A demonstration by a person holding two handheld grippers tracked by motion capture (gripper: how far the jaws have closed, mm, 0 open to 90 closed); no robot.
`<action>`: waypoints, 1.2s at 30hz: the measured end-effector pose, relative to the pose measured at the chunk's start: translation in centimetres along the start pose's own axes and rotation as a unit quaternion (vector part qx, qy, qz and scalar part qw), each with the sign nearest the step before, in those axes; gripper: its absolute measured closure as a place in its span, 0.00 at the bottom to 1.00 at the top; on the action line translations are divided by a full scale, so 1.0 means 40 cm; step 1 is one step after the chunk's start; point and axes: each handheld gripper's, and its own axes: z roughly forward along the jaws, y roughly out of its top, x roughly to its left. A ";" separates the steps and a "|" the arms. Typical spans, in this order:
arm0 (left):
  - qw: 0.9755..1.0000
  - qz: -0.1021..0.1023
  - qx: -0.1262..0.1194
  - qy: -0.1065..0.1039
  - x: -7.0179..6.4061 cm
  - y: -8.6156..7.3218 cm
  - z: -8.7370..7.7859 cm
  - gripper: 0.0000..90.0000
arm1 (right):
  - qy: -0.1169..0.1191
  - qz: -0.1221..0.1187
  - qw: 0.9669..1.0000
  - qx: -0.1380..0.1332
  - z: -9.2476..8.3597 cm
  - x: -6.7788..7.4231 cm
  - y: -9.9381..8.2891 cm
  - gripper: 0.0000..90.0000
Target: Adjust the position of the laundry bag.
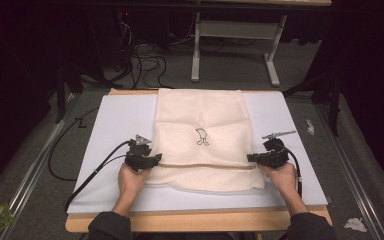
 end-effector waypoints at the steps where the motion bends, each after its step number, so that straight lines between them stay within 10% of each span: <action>1: 1.000 0.001 -0.003 -0.003 -0.004 0.003 -0.005 0.57 | 0.000 -0.005 1.000 -0.005 -0.008 0.002 0.005 0.97; 9: 0.999 0.020 -0.003 -0.033 -0.054 0.023 -0.016 0.55 | -0.005 -0.016 1.000 -0.014 -0.033 0.020 0.030 0.97; 19: 1.000 0.010 -0.010 -0.005 -0.028 0.043 -0.035 0.53 | -0.001 -0.021 0.999 -0.027 -0.052 0.043 0.056 0.97; 36: 0.992 0.012 0.013 -0.126 -0.161 0.051 0.039 0.58 | 0.016 -0.039 0.998 -0.036 -0.028 0.105 0.083 0.98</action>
